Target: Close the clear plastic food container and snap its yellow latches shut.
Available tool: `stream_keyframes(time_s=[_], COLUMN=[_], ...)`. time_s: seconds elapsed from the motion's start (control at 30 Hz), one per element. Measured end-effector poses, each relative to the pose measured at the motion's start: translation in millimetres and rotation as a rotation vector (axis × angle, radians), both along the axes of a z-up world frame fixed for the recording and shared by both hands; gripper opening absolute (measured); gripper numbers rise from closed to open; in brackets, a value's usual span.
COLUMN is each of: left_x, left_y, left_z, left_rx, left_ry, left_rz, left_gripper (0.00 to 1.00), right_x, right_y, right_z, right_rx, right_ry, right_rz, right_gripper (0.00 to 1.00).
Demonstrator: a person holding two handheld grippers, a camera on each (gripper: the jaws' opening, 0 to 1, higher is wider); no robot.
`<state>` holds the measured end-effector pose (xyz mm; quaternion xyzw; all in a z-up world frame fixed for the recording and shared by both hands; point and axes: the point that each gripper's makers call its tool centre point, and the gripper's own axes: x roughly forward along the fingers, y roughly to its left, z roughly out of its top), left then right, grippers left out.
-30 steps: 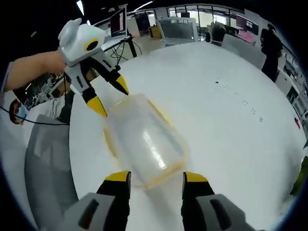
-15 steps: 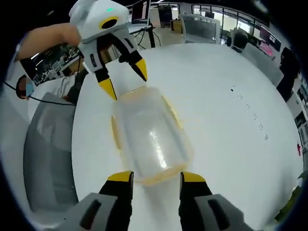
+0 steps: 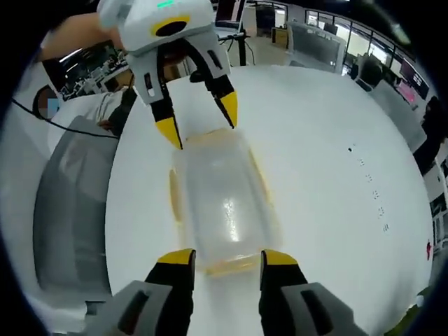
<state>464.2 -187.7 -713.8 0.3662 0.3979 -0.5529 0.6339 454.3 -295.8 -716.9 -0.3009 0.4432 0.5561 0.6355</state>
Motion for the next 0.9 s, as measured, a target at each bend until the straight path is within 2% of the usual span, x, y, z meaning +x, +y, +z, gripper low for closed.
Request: stream_keyframes(time_s=[0.23, 0.43, 0.63, 0.9], left_x=[0.3, -1.8, -2.0, -0.5], left_y=[-12.4, -25.3, -37.4, -44.9], left_z=[0.6, 1.0, 1.8, -1.1], left_rx=[-0.014, -0.022, -0.034, -0.045], left_ry=[-0.012, -0.013, -0.02, -0.017], left_rz=[-0.024, -0.047, -0.067, -0.061], left_gripper=[0.4, 0.4, 0.39, 0.39], right_x=[-2.5, -2.0, 0.9, 3.3], right_y=[10.9, 27.1, 42.6, 48.2], right_z=[-0.6, 0.8, 4.2, 2.4], right_rx=[0.009, 0.048, 0.085, 0.089], right_ry=[-0.005, -0.002, -0.005, -0.013], right_rz=[0.068, 0.086, 0.108, 0.119], right_gripper=[0.33, 0.29, 0.3, 0.3])
